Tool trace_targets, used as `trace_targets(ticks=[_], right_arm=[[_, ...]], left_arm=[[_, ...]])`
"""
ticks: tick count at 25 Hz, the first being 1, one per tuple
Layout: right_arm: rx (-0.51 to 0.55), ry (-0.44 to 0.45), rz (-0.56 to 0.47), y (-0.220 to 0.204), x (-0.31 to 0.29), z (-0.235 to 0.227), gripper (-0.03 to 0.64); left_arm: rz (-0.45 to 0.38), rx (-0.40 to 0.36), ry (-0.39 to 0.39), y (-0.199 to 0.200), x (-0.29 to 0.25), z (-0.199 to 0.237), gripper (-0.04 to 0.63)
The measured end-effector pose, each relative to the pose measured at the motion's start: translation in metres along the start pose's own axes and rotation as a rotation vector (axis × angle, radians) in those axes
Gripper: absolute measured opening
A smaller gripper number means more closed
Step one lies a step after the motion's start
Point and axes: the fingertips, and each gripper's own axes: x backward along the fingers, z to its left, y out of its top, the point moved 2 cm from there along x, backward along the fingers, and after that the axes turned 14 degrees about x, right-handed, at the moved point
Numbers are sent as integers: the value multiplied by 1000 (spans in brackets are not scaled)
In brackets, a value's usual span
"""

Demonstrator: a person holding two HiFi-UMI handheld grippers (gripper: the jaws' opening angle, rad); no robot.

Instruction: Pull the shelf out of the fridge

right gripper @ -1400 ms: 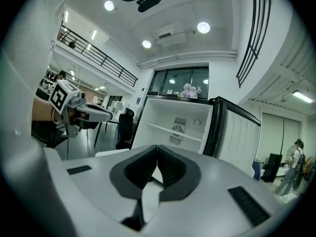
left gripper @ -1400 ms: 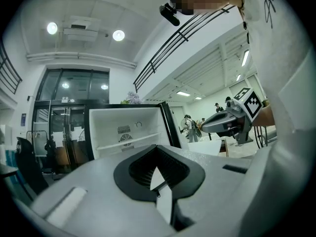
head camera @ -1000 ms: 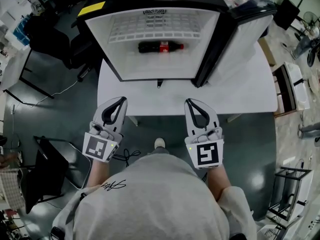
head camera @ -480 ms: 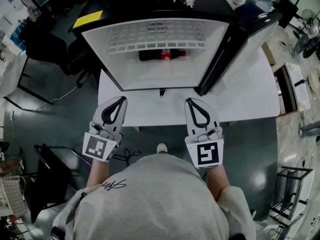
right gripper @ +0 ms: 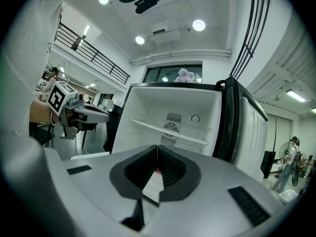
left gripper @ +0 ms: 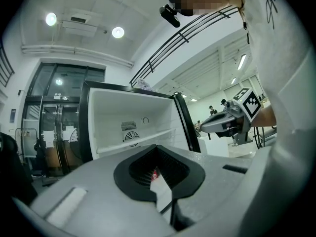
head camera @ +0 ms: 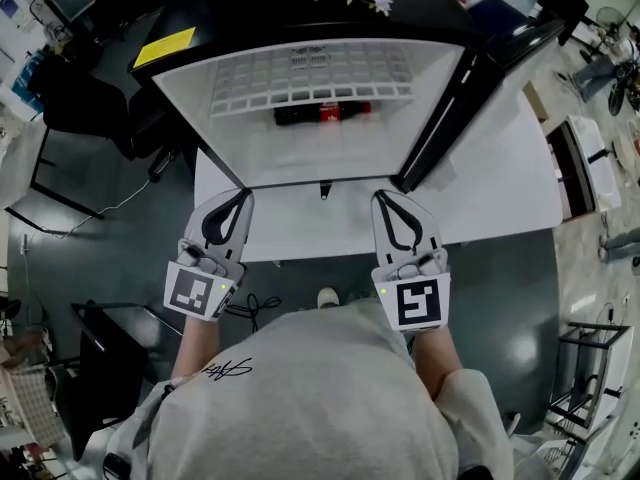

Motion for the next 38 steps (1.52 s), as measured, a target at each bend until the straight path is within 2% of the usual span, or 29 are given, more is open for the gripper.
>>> trace_targets(ticks=[12,20,23,26,29,34,38], right_arm=[[2,-6,-24,-2,-13,-10,12],[42,10,-59,6,-36,-26,14],[75,32,-53,10,-44,-30,14],[109,19,-62,13,-54,-40,15],[156,13,-70,14,-64,-48,15],[253,46,-61,16,-76,-49,27],[342,67,-93,17,-88,-43,88]], left_arm=[[11,-2,6,-6,-13,8,5],[-7,-44,29,4,-33,21,5],[8,-65,47,10,-41,23,5],[38,-118,63,15,-52,24,5],[33,-150,70,18,-62,27,8],[65,-176,76,17,-71,31,85],[92,-261,78,18,-80,33,111]])
